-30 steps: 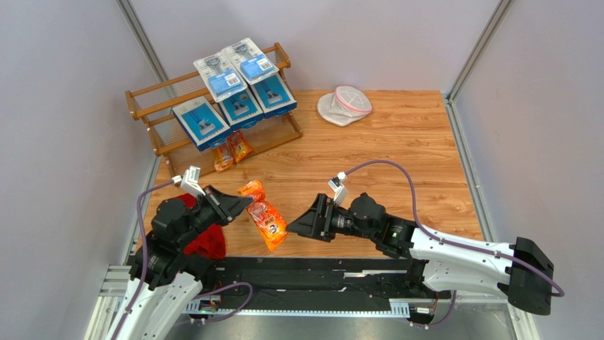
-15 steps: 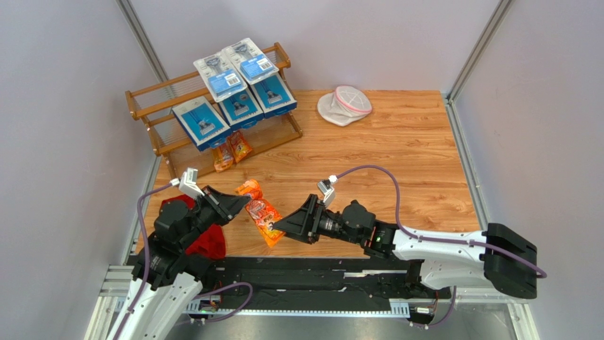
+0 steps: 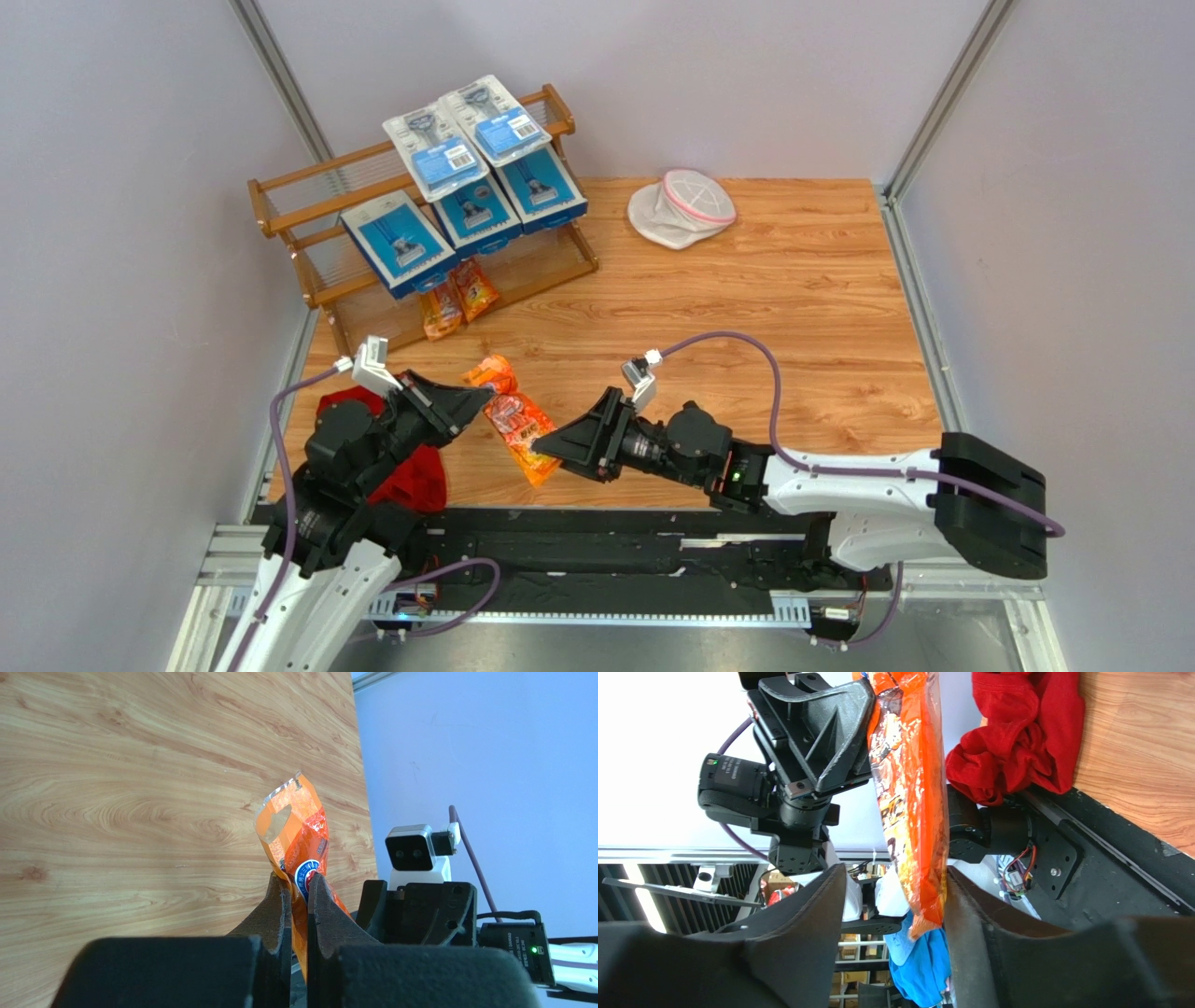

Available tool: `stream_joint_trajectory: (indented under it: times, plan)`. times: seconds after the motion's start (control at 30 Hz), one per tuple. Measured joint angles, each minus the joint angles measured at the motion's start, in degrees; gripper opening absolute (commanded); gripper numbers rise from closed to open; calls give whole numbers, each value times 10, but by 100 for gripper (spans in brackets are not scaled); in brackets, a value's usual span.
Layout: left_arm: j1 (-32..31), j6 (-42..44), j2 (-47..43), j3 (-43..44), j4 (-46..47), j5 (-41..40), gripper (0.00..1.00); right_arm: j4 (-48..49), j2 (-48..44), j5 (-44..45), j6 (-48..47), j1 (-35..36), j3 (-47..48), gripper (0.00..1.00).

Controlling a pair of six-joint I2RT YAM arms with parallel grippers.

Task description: Place and organize the shaving razors onto the shelf

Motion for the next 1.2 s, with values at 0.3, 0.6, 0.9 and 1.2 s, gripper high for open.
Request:
stream_joint_trajectory:
  times: [0.3,0.6,0.9,1.2]
  plan:
    - [0,-6,-7,-12,0,0,0,38,65,15,26,14,2,6]
    - [0,-2,-14,-12,6,10,55,-6,30,37,23,20,3,0]
    - [0,20,-9,14,-35,-17,86,-57,-27,60,6,20,2,0]
    - [0,66,-3,62,-93,-62,98,-82,-49,80,-3,20,2,0]
